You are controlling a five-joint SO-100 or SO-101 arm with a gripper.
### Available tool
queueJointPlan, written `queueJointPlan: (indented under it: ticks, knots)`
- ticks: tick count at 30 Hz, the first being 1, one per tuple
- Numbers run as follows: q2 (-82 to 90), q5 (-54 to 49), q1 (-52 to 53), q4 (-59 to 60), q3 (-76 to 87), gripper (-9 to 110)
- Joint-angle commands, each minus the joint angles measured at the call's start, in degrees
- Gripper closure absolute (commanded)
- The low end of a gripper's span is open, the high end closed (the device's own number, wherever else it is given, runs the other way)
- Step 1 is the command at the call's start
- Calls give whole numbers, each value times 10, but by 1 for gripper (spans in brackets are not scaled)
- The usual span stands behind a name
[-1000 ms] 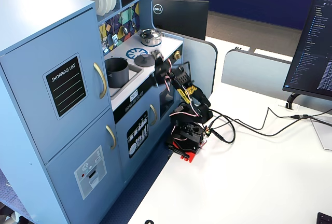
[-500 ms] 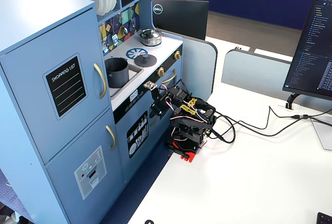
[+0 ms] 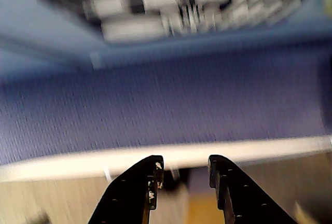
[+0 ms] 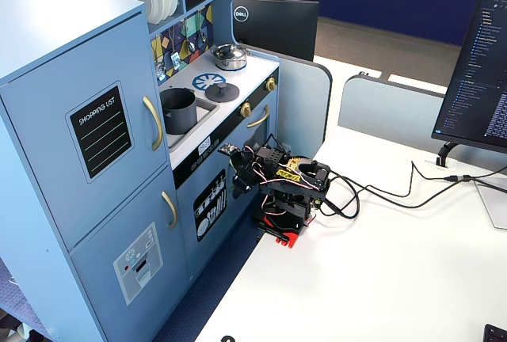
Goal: Take off the lid from the gray recipient and place it on the counter
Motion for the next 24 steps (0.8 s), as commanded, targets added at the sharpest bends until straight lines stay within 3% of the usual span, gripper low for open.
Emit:
queueJointPlan:
  ticks: [1,5,11,24]
  knots:
    - [25,-17,13,108,-4,101]
    - [50,-89,48,197,-4,98]
    - [55,-42,65,206,-4,96]
    - [55,-43,76,206,-4,94]
